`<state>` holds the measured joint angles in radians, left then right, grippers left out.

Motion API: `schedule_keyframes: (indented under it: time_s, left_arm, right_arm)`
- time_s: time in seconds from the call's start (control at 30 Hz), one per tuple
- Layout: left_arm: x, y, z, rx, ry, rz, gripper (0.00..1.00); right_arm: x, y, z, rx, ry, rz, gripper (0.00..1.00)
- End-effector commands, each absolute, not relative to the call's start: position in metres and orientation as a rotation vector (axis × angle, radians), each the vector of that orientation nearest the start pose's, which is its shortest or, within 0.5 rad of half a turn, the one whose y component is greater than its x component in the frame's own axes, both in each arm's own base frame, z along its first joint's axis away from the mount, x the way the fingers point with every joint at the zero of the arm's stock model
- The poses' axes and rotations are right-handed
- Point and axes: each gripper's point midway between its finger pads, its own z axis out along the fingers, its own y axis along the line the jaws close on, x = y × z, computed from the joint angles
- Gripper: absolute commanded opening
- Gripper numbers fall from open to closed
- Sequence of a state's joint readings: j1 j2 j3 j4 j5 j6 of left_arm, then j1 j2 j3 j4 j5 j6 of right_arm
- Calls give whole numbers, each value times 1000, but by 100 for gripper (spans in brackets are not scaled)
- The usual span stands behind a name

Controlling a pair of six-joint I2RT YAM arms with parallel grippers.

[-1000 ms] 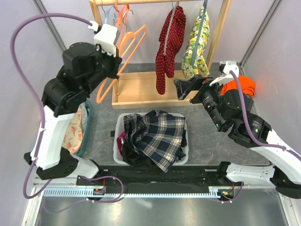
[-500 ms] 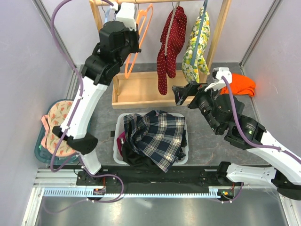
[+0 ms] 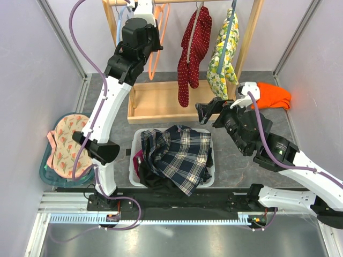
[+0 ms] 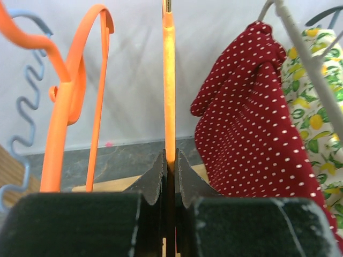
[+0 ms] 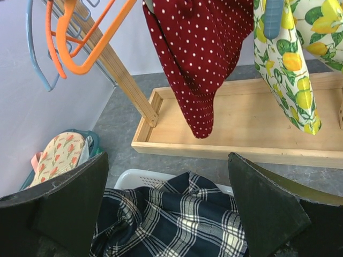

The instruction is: Remove the skirt from the hanger

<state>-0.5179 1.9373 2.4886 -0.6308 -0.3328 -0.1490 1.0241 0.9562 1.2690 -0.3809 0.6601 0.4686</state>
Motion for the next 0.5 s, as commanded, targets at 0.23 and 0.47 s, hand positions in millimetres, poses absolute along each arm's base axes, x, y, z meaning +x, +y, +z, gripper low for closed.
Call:
schedule_keyframes:
  time_s: [0.23, 0.47]
  left_arm:
    - [508, -226, 479, 32, 1589, -227, 2]
    - [510, -222, 449, 71, 1660, -132, 2]
  right_arm:
    - [235, 208, 410, 79, 1637, 633, 98]
    - [233, 204, 411, 83, 1628, 639, 98]
